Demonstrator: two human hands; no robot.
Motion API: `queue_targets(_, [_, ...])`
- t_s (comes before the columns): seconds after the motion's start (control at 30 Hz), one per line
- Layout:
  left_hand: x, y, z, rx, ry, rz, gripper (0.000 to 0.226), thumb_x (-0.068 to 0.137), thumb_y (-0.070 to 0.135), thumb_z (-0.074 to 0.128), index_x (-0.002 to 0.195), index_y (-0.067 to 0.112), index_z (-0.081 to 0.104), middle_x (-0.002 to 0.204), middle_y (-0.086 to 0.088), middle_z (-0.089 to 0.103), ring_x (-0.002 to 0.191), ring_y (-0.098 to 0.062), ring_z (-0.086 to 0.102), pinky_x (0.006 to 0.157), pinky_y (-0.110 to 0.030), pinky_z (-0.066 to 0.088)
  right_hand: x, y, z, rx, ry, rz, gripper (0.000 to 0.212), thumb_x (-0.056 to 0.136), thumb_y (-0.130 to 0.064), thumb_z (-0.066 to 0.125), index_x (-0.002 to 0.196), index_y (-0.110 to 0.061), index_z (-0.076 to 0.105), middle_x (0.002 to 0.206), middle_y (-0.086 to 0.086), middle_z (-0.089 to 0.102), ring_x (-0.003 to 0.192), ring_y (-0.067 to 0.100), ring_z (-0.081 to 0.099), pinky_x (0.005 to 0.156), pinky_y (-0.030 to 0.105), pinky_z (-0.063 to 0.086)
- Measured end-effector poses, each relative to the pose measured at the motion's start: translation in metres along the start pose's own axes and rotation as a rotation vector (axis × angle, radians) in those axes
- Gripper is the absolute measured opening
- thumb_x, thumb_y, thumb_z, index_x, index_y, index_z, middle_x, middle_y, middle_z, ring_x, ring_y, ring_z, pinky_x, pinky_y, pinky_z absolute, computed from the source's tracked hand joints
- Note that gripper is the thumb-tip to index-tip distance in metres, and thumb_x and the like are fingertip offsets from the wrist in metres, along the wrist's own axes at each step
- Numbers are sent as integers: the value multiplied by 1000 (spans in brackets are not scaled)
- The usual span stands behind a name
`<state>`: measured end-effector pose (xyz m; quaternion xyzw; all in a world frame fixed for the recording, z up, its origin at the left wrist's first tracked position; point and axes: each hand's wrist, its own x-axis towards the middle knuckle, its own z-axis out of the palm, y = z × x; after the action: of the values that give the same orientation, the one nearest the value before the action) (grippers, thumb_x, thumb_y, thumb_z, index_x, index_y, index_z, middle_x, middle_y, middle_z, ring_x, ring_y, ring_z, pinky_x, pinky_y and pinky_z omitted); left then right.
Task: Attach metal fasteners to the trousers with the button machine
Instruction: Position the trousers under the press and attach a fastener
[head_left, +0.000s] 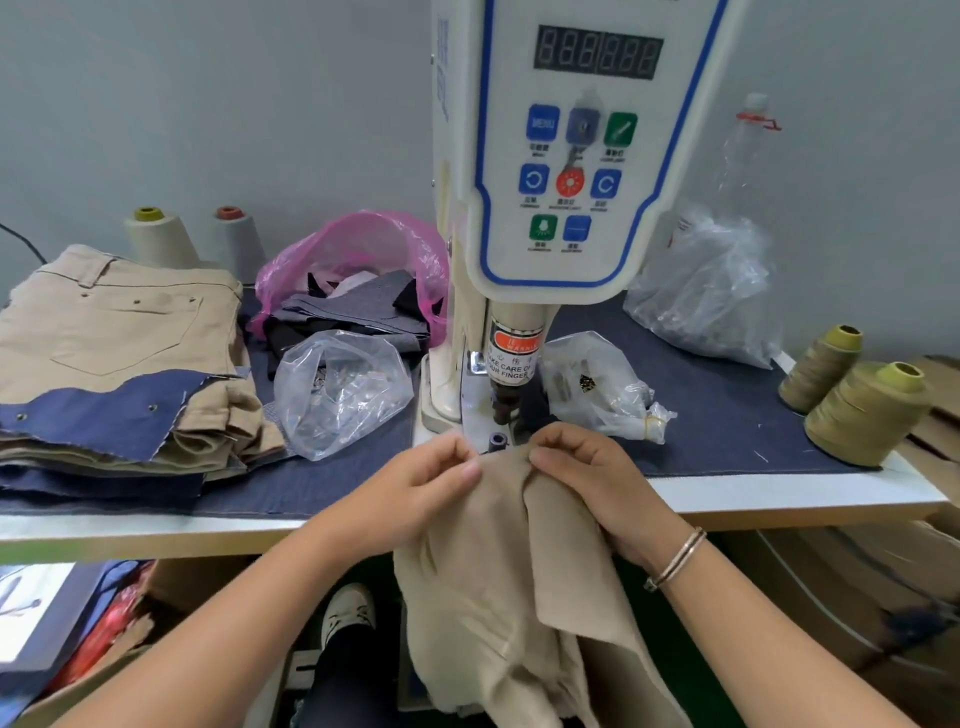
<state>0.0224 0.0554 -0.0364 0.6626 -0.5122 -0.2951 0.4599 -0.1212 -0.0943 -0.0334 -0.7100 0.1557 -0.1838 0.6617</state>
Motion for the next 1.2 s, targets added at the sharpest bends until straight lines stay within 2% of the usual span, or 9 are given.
queue_targets(0.1, [13,-3,-11,-74,30,-62,18,98,21,50,80,19,54,67,19,52,63,4,45,61,-10,36,12,5,1,75,26,103,22,90,-17,60,75,-27,72,73,-9,67,68,0,59,63,14,48])
queue_targets(0.27, [28,-15,-11,-45,62,-137,24,94,31,55,76,16,55,72,9,49,69,-5,43,69,-24,33,21,14,-1,93,81,195,18,89,-24,60,76,-27,72,78,-4,68,76,9,59,73,26,47])
queue_targets(0.4, [32,-17,-11,-93,59,-145,23,79,40,52,71,19,53,70,9,48,70,-7,43,69,-27,31,24,17,-3,49,117,207,21,87,-18,63,72,-27,73,75,-8,68,72,4,60,71,20,46])
queue_targets(0.67, [32,-24,-15,-176,30,-148,21,80,37,52,69,19,51,72,3,45,73,-14,40,72,-32,28,25,24,-3,93,164,211,10,87,-16,64,87,-19,73,89,0,73,85,12,64,77,24,49])
queue_targets(0.87, [31,-23,-14,-194,35,-152,23,80,37,53,73,15,52,77,-4,46,76,-17,41,76,-34,29,24,28,-3,82,184,179,14,87,-16,64,82,-24,74,88,-2,73,85,9,65,76,21,49])
queue_targets(1.0, [31,-23,-13,-191,34,-147,22,80,36,53,71,16,52,75,-1,47,75,-16,42,73,-32,31,25,31,-4,82,174,159,16,87,-15,64,81,-26,74,88,-4,73,84,8,65,76,20,49])
queue_targets(1.2, [30,-24,-14,-179,29,-146,21,80,36,52,71,16,53,73,2,48,72,-12,44,72,-29,32,28,39,-8,180,183,155,15,87,-8,62,88,-22,58,74,-5,63,75,11,57,76,28,45])
